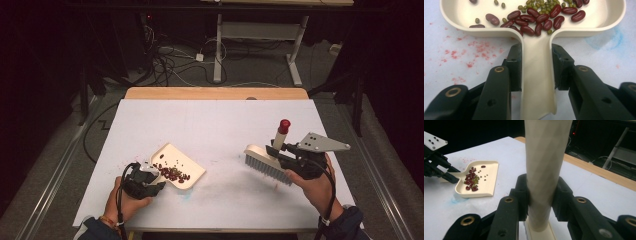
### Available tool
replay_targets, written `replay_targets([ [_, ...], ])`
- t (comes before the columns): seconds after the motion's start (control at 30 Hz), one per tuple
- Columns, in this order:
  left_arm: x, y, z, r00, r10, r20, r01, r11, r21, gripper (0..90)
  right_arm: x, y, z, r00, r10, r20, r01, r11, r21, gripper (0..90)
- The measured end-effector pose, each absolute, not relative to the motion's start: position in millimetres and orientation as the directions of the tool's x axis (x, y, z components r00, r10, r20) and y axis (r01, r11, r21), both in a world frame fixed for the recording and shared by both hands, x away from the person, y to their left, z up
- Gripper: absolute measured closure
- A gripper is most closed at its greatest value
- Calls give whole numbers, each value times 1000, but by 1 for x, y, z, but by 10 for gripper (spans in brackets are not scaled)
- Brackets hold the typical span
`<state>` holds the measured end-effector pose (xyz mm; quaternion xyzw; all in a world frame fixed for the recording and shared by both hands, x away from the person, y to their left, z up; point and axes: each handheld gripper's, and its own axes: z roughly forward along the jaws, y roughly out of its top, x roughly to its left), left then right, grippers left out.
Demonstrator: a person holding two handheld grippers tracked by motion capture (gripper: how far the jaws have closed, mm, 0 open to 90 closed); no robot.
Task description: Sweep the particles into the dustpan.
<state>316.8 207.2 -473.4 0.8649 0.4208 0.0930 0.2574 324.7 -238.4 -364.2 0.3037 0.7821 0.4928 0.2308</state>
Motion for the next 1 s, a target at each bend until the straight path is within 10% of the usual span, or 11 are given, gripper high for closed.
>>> replay_targets([
  [1.0,325,228,-476,500,865,-51,736,-393,552,634,317,-287,-366,-773,634,19,343,392,854,704],
])
